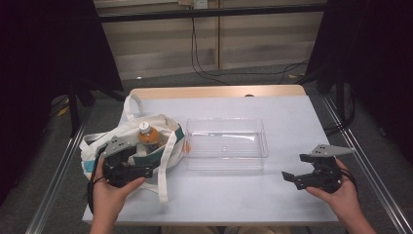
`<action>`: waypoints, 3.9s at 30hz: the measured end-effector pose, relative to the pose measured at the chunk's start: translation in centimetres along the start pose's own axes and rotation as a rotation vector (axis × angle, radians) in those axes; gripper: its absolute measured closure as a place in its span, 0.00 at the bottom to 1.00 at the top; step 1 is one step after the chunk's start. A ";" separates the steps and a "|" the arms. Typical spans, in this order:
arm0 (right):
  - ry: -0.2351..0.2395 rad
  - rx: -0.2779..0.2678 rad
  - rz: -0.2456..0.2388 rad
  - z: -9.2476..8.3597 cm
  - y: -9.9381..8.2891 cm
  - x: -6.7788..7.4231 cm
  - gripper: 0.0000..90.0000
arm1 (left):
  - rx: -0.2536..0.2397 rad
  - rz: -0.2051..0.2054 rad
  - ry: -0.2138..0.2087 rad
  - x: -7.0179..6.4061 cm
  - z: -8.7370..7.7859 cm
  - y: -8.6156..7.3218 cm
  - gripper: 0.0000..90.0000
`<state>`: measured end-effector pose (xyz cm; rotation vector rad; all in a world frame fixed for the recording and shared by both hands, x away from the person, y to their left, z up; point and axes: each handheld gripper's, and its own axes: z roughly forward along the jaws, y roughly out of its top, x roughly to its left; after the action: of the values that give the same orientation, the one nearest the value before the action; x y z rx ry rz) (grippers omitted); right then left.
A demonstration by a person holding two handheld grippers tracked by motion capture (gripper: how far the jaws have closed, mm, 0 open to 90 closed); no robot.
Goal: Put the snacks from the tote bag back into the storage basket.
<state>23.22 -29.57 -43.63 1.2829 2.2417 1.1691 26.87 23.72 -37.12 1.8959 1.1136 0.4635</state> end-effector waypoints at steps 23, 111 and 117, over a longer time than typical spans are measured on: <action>0.001 0.003 0.027 -0.4 -0.5 -0.5 0.04 | 0.146 -0.072 0.095 4.2 3.4 2.8 0.11; 0.004 0.053 0.065 -0.9 -1.7 -0.9 0.05 | 0.528 -0.205 0.163 3.8 9.6 7.3 0.33; 0.006 0.054 0.068 -0.9 -1.7 -1.0 0.05 | 0.536 -0.233 0.169 3.8 9.5 7.4 0.33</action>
<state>22.18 -31.29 -44.50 1.3883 2.2651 1.1441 39.09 20.56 -36.76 2.1659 1.6770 0.2052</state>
